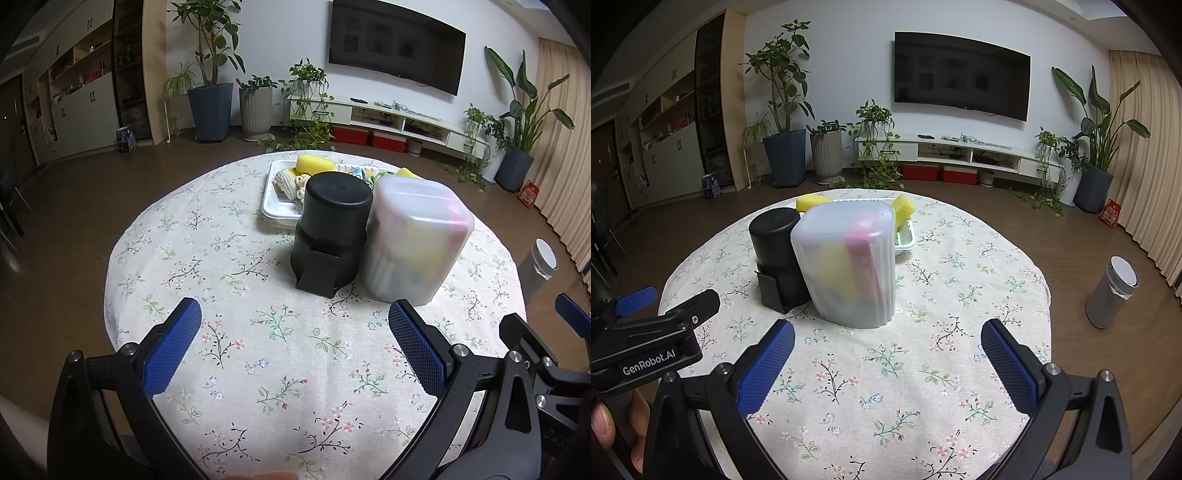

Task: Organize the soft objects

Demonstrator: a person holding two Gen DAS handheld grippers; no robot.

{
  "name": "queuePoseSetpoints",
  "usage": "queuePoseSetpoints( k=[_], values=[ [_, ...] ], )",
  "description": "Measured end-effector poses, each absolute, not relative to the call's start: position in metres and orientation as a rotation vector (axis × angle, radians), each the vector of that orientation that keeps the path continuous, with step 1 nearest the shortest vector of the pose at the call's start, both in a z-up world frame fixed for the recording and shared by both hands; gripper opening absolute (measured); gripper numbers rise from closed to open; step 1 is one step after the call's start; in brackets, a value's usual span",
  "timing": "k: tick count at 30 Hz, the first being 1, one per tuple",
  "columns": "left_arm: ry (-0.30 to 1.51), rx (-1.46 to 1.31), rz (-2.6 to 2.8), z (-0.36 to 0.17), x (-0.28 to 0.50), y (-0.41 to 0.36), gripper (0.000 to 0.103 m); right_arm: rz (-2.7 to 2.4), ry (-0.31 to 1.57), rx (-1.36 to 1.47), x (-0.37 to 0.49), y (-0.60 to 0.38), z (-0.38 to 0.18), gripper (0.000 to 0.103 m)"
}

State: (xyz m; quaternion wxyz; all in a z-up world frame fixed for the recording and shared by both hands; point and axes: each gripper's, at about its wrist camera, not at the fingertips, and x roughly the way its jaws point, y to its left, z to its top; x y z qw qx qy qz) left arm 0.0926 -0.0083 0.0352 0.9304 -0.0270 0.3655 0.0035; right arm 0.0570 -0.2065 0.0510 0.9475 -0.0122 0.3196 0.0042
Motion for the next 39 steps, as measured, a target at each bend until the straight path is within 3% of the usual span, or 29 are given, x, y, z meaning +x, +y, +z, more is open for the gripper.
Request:
queuePoseSetpoints(
  k=[39],
  values=[
    [0.728,-0.051,0.016,0.031,0.093,0.0,0.103,0.01,0.658,-0.017,0.055,-0.207,0.05,0.103]
  ],
)
